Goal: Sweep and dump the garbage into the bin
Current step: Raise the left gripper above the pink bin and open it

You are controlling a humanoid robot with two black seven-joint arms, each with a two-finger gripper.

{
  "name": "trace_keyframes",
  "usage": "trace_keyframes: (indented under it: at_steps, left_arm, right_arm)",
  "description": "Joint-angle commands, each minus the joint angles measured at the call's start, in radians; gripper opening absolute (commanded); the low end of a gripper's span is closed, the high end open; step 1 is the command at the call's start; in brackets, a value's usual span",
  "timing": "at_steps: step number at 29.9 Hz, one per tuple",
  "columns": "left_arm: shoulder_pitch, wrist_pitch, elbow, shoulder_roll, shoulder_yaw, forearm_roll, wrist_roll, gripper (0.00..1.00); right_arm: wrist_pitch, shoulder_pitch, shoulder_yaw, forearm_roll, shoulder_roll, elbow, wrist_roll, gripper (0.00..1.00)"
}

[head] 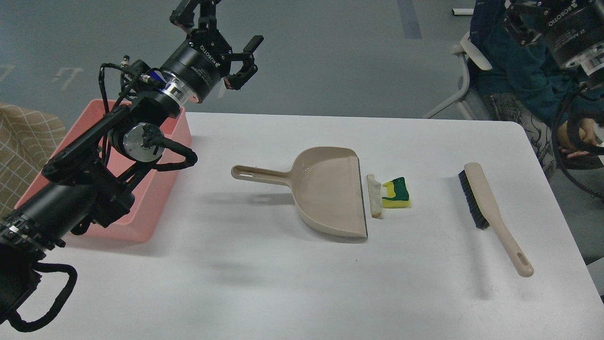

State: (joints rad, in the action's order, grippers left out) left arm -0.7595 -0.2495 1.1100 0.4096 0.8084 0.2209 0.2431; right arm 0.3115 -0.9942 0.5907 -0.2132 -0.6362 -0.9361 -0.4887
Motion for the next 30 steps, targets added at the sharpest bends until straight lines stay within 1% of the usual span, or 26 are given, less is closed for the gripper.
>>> trace_keyframes:
  at_steps: [1,7,11,16,19,23,24,26,30]
  left_arm:
    - [0.000,0.001,0.022,0.003,0.000,0.000,-0.001,0.99]
    - [0.002,0.002,0.065,0.028,-0.015,0.000,-0.002,0.99]
    - [0.003,0.022,0.125,0.081,-0.063,0.003,-0.005,0.99]
    - [0.008,0.062,0.255,0.204,-0.143,0.044,-0.002,0.99]
    - [0.014,0.064,0.320,0.265,-0.169,0.106,-0.002,0.99]
    - [0.023,0.081,0.445,0.363,-0.212,0.266,-0.001,0.99]
    - [0.023,0.081,0.445,0.364,-0.212,0.267,-0.001,0.99]
    - [0.046,0.107,0.504,0.409,-0.221,0.346,-0.001,0.99]
    - [0.097,0.127,0.554,0.460,-0.221,0.458,-0.002,0.99]
  right_arm:
    - [0.000,0.000,0.000,0.000,0.000,-0.001,0.000,1.00]
    - [0.000,0.000,-0.002,0.000,-0.002,-0.001,0.000,1.00]
    - [0.000,0.000,-0.002,0.000,-0.002,-0.001,0.000,1.00]
    - [0.001,0.000,-0.002,0.000,-0.002,-0.001,0.000,1.00]
    - [0.001,0.000,-0.002,0.000,-0.005,-0.001,0.000,1.00]
    - [0.000,0.009,-0.002,-0.002,-0.028,-0.004,0.000,1.00]
    - [0.000,0.009,-0.002,-0.002,-0.028,-0.004,0.000,1.00]
    - [-0.017,0.020,-0.002,-0.002,-0.048,-0.010,0.000,1.00]
    - [-0.023,0.061,0.005,-0.002,-0.065,-0.013,0.000,1.00]
